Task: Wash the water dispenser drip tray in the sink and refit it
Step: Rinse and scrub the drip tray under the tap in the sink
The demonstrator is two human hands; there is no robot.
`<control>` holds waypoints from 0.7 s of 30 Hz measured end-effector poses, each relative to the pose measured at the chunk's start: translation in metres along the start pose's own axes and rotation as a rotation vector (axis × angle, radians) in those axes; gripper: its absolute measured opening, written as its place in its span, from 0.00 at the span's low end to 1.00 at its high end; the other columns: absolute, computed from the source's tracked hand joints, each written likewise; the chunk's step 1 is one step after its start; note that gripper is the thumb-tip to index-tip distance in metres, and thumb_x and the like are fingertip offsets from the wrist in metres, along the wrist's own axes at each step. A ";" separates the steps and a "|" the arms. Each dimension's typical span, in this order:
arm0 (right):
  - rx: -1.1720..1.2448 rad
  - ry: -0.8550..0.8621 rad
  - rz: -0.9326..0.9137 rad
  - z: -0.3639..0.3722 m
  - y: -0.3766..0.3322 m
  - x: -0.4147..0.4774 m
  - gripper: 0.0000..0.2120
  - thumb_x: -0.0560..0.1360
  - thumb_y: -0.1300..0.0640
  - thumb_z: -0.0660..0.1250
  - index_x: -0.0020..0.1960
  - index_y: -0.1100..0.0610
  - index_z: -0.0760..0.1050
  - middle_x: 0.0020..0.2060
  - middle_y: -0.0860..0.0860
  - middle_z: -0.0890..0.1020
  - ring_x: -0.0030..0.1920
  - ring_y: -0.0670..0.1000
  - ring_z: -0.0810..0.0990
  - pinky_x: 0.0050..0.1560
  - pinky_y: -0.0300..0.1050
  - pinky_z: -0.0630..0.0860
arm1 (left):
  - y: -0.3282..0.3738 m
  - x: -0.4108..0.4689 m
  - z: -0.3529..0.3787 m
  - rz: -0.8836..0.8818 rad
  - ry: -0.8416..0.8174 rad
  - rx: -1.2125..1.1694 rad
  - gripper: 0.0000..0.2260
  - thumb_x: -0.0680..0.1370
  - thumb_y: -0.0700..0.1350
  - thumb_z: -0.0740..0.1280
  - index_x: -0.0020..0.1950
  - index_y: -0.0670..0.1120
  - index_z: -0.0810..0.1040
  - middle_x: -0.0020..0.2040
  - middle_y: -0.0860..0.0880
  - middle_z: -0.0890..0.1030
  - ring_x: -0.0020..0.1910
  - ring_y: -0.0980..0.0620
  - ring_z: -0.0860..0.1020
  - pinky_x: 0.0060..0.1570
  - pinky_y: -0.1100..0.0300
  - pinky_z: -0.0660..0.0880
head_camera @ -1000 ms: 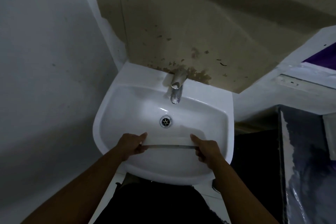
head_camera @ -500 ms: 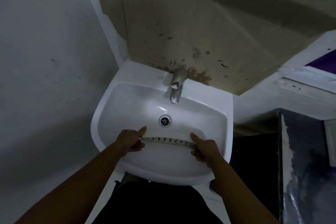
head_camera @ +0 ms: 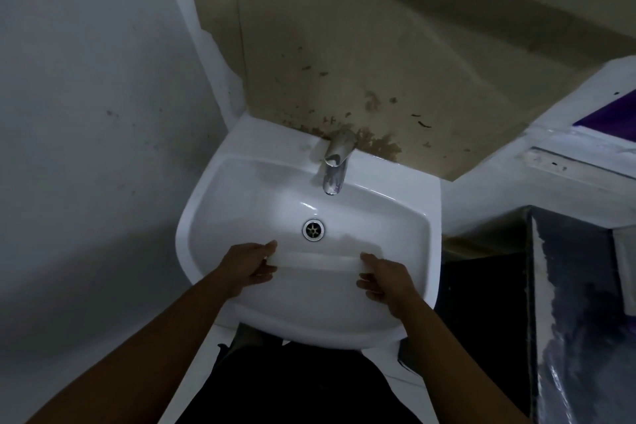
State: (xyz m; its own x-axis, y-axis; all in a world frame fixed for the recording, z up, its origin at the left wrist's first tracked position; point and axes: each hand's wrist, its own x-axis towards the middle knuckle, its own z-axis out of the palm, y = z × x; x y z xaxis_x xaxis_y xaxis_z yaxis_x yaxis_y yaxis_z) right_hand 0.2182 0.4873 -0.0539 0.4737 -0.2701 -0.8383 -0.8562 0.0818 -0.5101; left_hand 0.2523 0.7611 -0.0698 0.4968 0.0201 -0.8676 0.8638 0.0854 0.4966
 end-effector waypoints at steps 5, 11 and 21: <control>-0.004 -0.080 -0.133 0.002 -0.003 -0.005 0.09 0.73 0.53 0.71 0.53 0.52 0.79 0.43 0.52 0.85 0.39 0.51 0.86 0.37 0.43 0.77 | 0.001 -0.002 0.005 0.093 -0.006 -0.012 0.10 0.73 0.42 0.73 0.50 0.40 0.77 0.47 0.41 0.78 0.39 0.49 0.77 0.41 0.56 0.80; -0.080 -0.141 -0.291 0.003 -0.015 -0.011 0.07 0.75 0.56 0.70 0.52 0.48 0.79 0.46 0.53 0.86 0.41 0.50 0.87 0.40 0.43 0.79 | 0.006 -0.013 0.000 0.161 -0.186 0.327 0.17 0.66 0.58 0.76 0.51 0.54 0.82 0.42 0.52 0.84 0.42 0.55 0.80 0.38 0.62 0.75; -0.449 0.114 -0.866 0.030 -0.087 -0.027 0.33 0.74 0.54 0.72 0.75 0.56 0.62 0.75 0.55 0.65 0.73 0.57 0.66 0.72 0.56 0.66 | 0.021 -0.011 0.010 0.335 -0.058 0.146 0.11 0.70 0.46 0.76 0.50 0.46 0.82 0.47 0.45 0.83 0.43 0.50 0.81 0.39 0.58 0.80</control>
State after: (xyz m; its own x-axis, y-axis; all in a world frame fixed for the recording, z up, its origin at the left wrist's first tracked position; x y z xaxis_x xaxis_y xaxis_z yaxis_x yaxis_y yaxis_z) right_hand 0.2857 0.5165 0.0072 0.9722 -0.1574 -0.1732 -0.2321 -0.5541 -0.7994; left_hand 0.2656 0.7525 -0.0498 0.7544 -0.0337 -0.6555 0.6532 -0.0597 0.7548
